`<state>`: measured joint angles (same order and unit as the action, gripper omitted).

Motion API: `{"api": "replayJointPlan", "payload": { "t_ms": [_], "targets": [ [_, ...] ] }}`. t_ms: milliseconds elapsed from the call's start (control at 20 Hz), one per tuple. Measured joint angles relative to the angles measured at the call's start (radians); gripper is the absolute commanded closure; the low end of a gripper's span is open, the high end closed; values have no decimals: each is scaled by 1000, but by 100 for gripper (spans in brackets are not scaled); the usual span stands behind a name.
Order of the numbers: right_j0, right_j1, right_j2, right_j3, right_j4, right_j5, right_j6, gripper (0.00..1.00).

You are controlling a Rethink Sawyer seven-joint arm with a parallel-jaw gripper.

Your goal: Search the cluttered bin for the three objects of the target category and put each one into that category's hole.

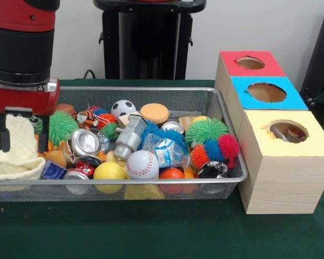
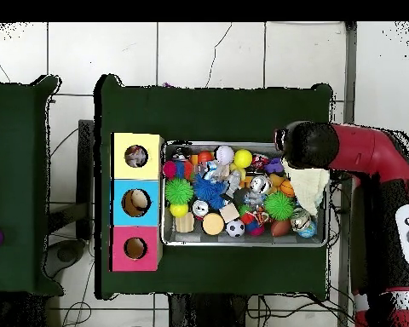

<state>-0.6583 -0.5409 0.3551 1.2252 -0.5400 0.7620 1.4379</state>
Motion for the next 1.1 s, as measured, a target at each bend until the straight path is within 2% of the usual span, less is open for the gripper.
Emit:
{"api": "replayJointPlan", "payload": {
  "t_ms": [1100],
  "targets": [
    [-15,118,6,-3,-89,0,0,0]
  ]
}}
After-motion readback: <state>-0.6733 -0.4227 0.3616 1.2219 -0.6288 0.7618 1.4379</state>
